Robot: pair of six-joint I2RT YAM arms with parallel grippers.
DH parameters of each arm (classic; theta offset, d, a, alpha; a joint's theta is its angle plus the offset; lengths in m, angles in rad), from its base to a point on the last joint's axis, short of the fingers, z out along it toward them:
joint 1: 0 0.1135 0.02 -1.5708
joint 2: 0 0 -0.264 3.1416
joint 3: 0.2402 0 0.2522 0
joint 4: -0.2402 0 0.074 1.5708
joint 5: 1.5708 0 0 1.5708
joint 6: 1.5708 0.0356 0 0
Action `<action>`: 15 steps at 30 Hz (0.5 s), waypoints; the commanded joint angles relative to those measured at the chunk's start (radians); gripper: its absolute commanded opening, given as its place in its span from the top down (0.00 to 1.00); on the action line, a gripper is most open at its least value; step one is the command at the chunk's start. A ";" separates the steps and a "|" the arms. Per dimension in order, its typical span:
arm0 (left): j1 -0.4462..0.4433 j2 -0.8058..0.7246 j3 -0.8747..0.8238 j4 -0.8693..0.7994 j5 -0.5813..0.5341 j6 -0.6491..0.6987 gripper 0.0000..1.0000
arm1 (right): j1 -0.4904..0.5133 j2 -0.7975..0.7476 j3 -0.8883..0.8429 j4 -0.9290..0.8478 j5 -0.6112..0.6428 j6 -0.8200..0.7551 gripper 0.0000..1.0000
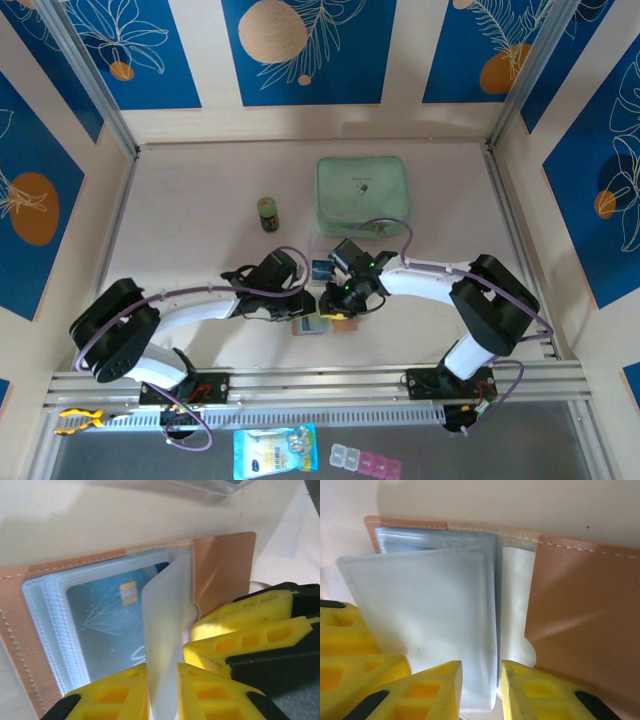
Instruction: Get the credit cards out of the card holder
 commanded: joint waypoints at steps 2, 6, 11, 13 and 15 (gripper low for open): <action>-0.010 -0.003 0.051 -0.035 0.005 0.006 0.81 | -0.019 -0.080 -0.020 -0.031 0.008 0.007 0.73; -0.017 0.004 0.083 -0.057 -0.001 0.012 0.81 | -0.046 -0.145 -0.040 -0.050 0.021 0.002 0.73; -0.029 0.045 0.130 -0.074 0.001 0.020 0.81 | -0.098 -0.240 -0.079 -0.068 0.023 -0.009 0.73; -0.037 0.068 0.153 -0.079 0.002 0.021 0.81 | -0.119 -0.270 -0.093 -0.075 0.016 -0.015 0.73; -0.045 0.091 0.177 -0.085 0.000 0.024 0.81 | -0.139 -0.301 -0.108 -0.082 0.010 -0.020 0.73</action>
